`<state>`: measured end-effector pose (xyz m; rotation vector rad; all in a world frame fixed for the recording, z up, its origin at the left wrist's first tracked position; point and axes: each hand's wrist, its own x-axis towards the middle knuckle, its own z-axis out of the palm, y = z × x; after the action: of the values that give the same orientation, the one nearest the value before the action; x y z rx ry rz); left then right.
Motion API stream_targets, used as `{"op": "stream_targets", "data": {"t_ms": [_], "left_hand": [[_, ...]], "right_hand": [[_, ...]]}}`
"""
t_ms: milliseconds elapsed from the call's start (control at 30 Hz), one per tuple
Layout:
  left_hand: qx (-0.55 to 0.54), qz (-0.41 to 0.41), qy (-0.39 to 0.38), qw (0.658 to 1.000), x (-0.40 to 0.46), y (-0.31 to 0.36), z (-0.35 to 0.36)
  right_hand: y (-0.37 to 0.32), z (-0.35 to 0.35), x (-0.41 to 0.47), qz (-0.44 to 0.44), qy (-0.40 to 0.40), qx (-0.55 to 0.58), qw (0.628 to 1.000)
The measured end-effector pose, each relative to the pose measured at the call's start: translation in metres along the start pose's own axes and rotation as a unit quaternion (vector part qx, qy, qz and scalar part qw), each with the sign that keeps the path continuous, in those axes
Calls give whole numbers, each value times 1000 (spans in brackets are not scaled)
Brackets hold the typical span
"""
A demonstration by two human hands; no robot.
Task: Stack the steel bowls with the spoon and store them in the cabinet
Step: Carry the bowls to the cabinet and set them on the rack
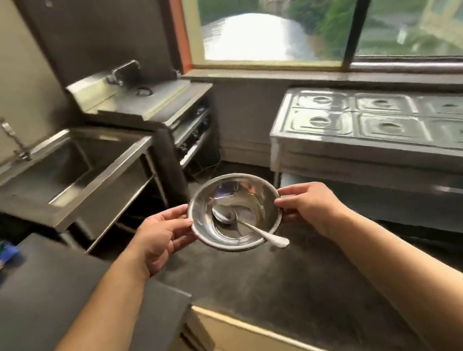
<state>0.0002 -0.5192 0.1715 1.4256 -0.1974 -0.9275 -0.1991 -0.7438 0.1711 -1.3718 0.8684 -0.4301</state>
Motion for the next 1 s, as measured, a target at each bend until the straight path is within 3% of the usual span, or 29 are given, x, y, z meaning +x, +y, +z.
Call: {"op": "stream_targets", "data": {"t_ms": [200,433,700,833,900,1000], "left_hand": [[27,-18,-115,993,46,6,158],[91,-36,-268,958,86,1,339],[117,-111,-421,893,136,-27,543],[137,-144,-506,839,176,-43,659],[150,-116,-529,827,180,-46,689],[191,-109,-583,782,202,-51,767]], "right_hand": [[-10,-153,-9,7,104,49,993],[-7,-302,-38,-2,253,104,962],[9,-443,-56,-1,429,113,896],[13,-512,-45,-6,515,143,845],[12,-525,-48,-8,531,151,834],[11,-567,-38,-2,585,166,794]]}}
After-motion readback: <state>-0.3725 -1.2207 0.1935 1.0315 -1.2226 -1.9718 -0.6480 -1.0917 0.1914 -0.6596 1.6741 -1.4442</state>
